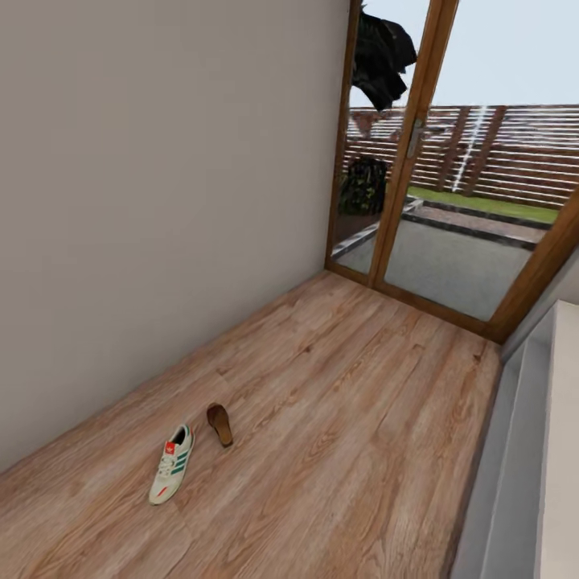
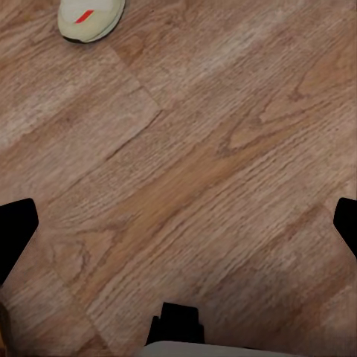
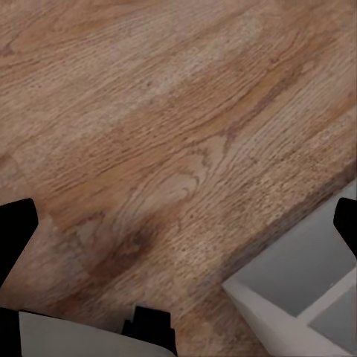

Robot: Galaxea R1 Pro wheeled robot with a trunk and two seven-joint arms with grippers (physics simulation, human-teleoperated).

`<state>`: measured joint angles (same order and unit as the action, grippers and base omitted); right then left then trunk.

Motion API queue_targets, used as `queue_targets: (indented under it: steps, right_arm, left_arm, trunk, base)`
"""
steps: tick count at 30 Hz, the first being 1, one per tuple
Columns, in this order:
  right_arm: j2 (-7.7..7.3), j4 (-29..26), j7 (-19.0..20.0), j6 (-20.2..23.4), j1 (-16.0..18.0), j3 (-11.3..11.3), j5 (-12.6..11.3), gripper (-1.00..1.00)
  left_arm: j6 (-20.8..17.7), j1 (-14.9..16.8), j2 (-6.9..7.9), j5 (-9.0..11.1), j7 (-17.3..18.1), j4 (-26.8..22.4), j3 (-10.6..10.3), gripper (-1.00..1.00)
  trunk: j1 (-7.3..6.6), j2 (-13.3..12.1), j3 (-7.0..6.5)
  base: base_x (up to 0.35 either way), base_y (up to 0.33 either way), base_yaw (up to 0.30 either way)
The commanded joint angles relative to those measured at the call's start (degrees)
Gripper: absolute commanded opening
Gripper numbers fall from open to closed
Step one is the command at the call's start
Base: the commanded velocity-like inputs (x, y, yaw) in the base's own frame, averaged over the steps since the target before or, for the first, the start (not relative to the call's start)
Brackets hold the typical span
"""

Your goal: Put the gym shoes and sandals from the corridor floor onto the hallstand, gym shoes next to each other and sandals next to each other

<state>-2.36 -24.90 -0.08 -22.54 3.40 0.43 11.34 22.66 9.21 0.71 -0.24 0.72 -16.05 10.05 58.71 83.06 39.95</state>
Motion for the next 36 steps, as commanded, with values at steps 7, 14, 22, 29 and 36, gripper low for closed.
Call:
queue_targets:
  steps: [7,14,22,29,36]
  right_arm:
    - [-0.02,0.0,0.0,-0.1,0.0,0.0,0.2,1.00]
    - [-0.01,0.0,0.0,-0.1,0.0,0.0,0.2,1.00]
    - [-0.01,0.0,0.0,-0.1,0.0,0.0,0.2,1.00]
    - [-0.01,0.0,0.0,-0.1,0.0,0.0,0.2,1.00]
    - [-0.01,0.0,0.0,-0.1,0.0,0.0,0.2,1.00]
  left_arm:
    - [0.2,0.0,-0.01,0.0,0.1,0.1,0.1,1.00]
    - [0.2,0.0,-0.01,0.0,0.1,0.1,0.1,1.00]
    - [0.2,0.0,-0.01,0.0,0.1,0.1,0.1,1.00]
    - [0.2,0.0,-0.01,0.0,0.1,0.1,0.1,1.00]
    - [0.2,0.0,-0.01,0.0,0.1,0.1,0.1,1.00]
  trunk:
    - [0.02,0.0,0.04]
    - [0.02,0.0,0.04]
    - [0.02,0.0,0.04]
    - [0.02,0.0,0.04]
    - [0.02,0.0,0.04]
  base:
    - [0.115,0.024,0.000]
    - [0.109,0.002,0.000]
    - [0.295,0.000,0.000]
    - [0.330,0.000,0.000]
    - [0.333,0.000,0.000]
